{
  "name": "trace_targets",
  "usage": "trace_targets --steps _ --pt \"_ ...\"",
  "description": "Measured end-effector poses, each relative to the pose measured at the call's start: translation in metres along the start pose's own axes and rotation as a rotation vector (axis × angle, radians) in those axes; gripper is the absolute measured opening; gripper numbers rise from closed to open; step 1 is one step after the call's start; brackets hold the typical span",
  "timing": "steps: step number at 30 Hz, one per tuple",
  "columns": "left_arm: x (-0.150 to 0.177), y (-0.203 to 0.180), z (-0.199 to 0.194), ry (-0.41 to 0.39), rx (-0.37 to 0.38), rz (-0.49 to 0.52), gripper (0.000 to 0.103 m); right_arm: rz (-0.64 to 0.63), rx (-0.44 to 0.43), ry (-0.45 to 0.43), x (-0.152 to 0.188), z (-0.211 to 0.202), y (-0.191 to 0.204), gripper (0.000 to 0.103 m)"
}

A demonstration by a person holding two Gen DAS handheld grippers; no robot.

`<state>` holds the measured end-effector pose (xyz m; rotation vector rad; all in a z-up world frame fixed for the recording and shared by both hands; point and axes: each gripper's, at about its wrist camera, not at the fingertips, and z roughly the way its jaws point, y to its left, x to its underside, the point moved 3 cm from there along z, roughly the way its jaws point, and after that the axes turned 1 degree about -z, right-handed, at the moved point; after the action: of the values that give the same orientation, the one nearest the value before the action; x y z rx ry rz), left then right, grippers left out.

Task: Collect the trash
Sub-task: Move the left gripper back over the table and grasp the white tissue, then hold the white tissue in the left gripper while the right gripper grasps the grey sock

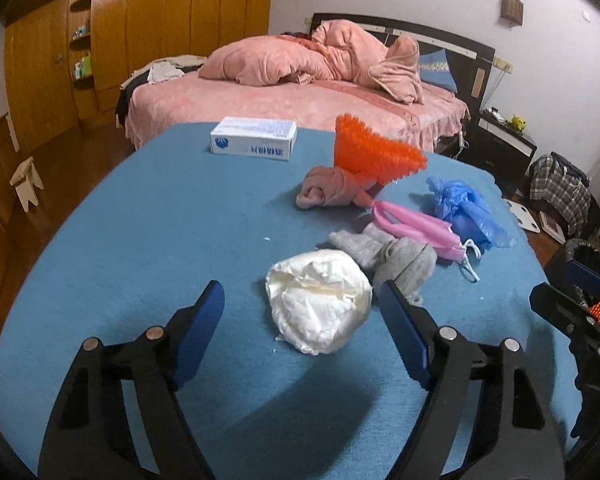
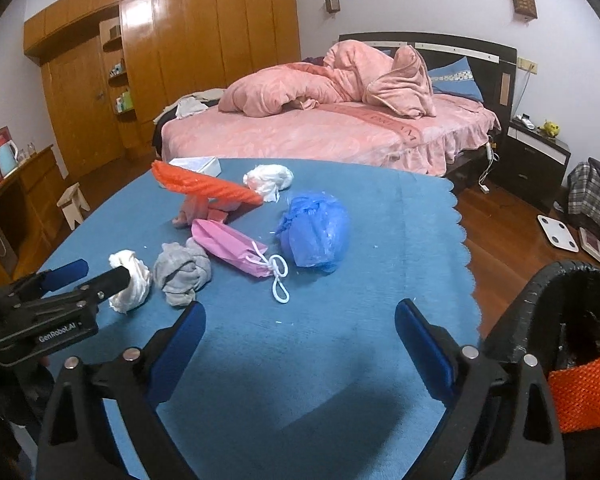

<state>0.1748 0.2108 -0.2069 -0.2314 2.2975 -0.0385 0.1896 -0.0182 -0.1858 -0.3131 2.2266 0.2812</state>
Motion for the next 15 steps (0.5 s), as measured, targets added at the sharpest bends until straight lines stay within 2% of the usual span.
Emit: trace_targets --steps 2,6,11,15 --pt "0.0 -0.002 0.006 0.024 0.007 0.003 0.073 0.001 0.001 0.004 0.0 0.001 -0.001 0.093" --pt "0.003 -0.006 0.02 0.087 0.055 0.012 0.05 -0.001 0.001 0.012 0.0 0.005 -0.001 0.093" --pt "0.003 -0.005 0.015 0.057 0.064 -0.005 0.04 -0.002 -0.006 0.018 0.0 0.007 0.001 0.092" --pt "-0.001 0.005 0.003 0.017 0.036 -0.016 0.039 -0.015 -0.026 0.013 -0.004 0.008 0.011 0.091"
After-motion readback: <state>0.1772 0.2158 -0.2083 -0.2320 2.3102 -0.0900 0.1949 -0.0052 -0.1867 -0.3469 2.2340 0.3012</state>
